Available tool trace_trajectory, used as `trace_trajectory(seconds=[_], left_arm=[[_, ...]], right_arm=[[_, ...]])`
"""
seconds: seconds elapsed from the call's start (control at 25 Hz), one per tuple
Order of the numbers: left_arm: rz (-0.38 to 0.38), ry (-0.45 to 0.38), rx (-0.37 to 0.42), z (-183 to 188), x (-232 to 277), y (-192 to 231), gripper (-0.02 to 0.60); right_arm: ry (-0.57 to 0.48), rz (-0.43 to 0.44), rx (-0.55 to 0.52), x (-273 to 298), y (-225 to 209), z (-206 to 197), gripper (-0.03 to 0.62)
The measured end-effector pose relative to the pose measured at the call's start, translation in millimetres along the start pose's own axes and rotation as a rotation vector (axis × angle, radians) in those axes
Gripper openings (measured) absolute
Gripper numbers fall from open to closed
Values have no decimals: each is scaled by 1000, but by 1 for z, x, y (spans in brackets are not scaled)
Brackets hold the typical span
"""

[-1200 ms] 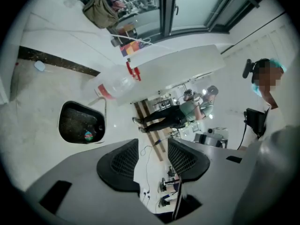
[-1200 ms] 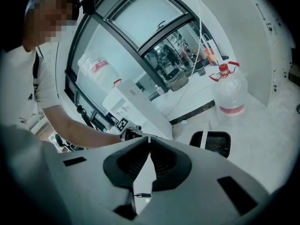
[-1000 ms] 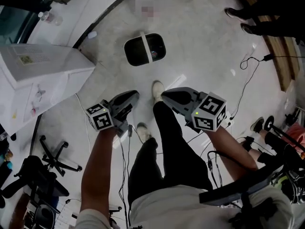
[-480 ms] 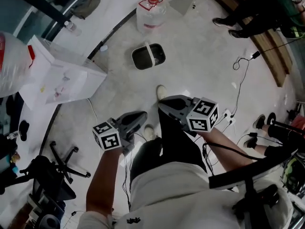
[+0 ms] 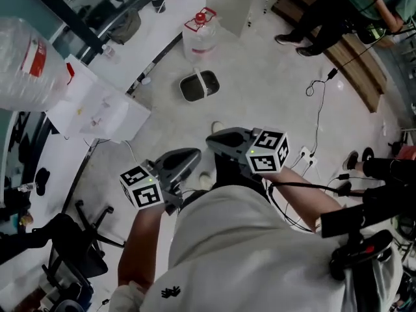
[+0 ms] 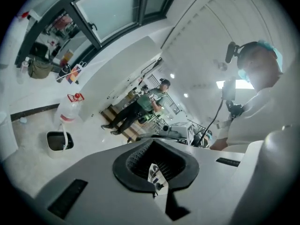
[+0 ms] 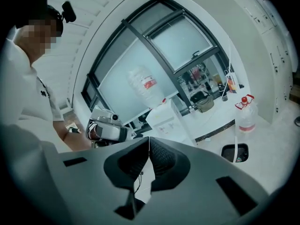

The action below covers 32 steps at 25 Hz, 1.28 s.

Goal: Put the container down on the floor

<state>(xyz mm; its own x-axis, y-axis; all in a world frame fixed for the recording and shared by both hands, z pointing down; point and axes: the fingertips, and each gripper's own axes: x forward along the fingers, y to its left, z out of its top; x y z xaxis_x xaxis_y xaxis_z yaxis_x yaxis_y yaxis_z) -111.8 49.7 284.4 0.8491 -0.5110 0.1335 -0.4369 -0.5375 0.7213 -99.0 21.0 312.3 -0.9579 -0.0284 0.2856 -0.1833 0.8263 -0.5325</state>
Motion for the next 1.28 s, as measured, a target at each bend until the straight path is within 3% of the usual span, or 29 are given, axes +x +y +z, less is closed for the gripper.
trace_trajectory(seconds=[0.24, 0.48, 1.28], left_arm=[[27, -30, 93, 5, -15, -59, 9], [44, -79, 117, 2, -31, -96, 9], [125, -130, 81, -36, -68, -92, 9]], right_arm=[[4, 17, -84, -26, 50, 16, 17], [12, 32, -117, -36, 80, 16, 17], [75, 91, -171, -20, 125, -21, 15]])
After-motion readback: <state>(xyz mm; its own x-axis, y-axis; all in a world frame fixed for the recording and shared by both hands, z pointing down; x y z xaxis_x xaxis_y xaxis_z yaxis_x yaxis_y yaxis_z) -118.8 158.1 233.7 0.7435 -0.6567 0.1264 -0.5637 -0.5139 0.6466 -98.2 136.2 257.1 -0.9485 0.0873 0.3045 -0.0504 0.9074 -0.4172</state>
